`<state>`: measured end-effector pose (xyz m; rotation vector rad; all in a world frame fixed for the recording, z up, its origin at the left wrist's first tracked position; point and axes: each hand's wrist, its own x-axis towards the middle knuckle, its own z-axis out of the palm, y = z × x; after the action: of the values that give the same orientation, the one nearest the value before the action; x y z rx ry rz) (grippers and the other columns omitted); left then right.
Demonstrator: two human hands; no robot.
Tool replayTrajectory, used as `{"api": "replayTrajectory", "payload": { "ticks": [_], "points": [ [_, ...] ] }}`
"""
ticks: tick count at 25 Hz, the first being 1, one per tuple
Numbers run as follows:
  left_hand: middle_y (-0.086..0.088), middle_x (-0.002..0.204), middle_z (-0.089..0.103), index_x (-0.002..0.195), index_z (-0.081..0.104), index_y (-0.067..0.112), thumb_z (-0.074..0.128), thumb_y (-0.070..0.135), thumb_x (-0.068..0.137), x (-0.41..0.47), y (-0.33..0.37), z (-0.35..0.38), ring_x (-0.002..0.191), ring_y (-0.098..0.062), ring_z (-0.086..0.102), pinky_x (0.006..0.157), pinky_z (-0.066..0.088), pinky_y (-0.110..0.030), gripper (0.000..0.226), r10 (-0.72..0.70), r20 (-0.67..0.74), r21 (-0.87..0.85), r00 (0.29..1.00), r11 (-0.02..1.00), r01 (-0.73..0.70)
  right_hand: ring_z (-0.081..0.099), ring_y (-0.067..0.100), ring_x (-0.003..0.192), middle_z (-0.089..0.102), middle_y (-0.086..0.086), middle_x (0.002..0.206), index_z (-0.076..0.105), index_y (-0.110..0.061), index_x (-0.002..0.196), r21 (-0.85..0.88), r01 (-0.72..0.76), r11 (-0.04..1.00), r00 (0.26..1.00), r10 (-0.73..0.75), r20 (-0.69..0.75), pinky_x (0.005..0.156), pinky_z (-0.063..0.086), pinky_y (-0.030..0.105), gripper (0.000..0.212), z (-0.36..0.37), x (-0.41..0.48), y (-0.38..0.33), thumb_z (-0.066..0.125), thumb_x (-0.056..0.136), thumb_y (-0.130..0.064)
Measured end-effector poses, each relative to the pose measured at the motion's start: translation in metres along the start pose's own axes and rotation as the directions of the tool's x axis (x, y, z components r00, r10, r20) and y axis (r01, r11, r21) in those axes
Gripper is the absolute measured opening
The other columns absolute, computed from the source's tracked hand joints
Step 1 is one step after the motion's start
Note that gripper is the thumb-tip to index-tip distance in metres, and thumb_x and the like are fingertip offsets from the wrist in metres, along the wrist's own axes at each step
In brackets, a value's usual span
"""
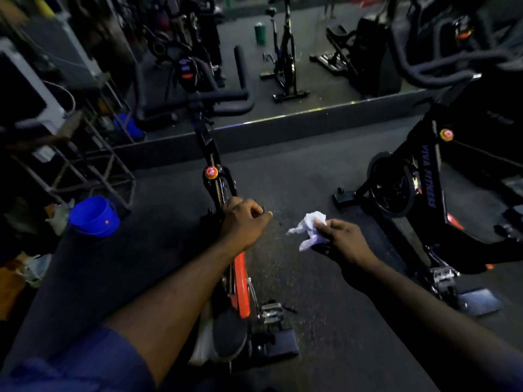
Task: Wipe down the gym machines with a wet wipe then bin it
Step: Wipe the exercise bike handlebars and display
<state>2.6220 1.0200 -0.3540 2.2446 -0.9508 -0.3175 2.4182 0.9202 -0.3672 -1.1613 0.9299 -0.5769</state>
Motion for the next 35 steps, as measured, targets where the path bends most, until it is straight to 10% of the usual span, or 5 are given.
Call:
{"api": "replayTrajectory", "payload": {
  "ticks": [10, 18, 23, 29, 35],
  "points": [
    [-0.001, 0.112, 0.055, 0.085, 0.071, 0.030, 0.076, 0.053, 0.083, 0.122, 0.051, -0.049, 0.114, -0.026, 0.057, 0.104, 0.048, -0.039, 0.024, -0.013, -0.197, 0.000, 0.980, 1.000, 0.013, 0.076, 0.036, 0.083, 0.074, 0.010, 0.089, 0.074, -0.006, 0.104, -0.117, 0.202, 0.972, 0.959, -0.172, 0.224, 0.070, 0.057, 0.032, 0.023, 0.004, 0.109, -0.136, 0.075, 0.096, -0.027],
    [-0.003, 0.110, 0.059, 0.092, 0.070, 0.025, 0.079, 0.033, 0.085, 0.288, 0.007, -0.045, 0.108, -0.025, 0.062, 0.095, 0.051, -0.034, 0.013, -0.238, -0.262, -0.100, 0.935, 0.971, 0.219, 0.062, 0.019, 0.071, 0.071, 0.010, 0.072, 0.080, -0.018, 0.080, -0.360, 0.328, 0.873, 0.928, -0.227, 0.296, 0.070, 0.057, 0.040, 0.020, 0.069, 0.295, -0.195, 0.076, 0.094, -0.032],
    [-0.002, 0.115, 0.059, 0.110, 0.066, 0.023, 0.074, 0.023, 0.082, 0.360, -0.003, -0.058, 0.109, -0.025, 0.059, 0.095, 0.050, -0.035, 0.029, -0.313, -0.278, -0.108, 0.908, 0.950, 0.294, 0.070, 0.010, 0.078, 0.074, -0.006, 0.089, 0.082, -0.024, 0.094, -0.535, 0.818, 0.210, 0.557, -0.520, 0.648, 0.065, 0.040, 0.015, 0.004, 0.117, 0.378, -0.228, 0.078, 0.092, -0.024],
    [0.000, 0.128, 0.054, 0.122, 0.057, 0.022, 0.071, 0.017, 0.084, 0.399, -0.040, -0.057, 0.119, -0.023, 0.054, 0.095, 0.042, -0.031, 0.041, -0.406, -0.339, -0.152, 0.849, 0.914, 0.376, 0.074, 0.024, 0.093, 0.075, 0.000, 0.104, 0.075, -0.024, 0.112, -0.360, 0.933, 0.012, 0.319, -0.494, 0.809, 0.073, 0.060, 0.038, 0.022, 0.196, 0.452, -0.247, 0.066, 0.093, -0.018],
    [-0.003, 0.134, 0.066, 0.132, 0.061, 0.023, 0.055, 0.018, 0.102, 0.436, -0.068, -0.070, 0.127, -0.024, 0.060, 0.111, 0.045, -0.040, 0.031, -0.569, -0.357, -0.414, 0.741, 0.807, 0.421, 0.053, 0.022, 0.138, 0.058, 0.004, 0.149, 0.068, -0.012, 0.134, 0.110, 0.987, -0.121, -0.128, -0.153, 0.980, 0.106, 0.051, 0.030, 0.042, 0.261, 0.497, -0.197, 0.042, 0.105, -0.027]
  ]
}}
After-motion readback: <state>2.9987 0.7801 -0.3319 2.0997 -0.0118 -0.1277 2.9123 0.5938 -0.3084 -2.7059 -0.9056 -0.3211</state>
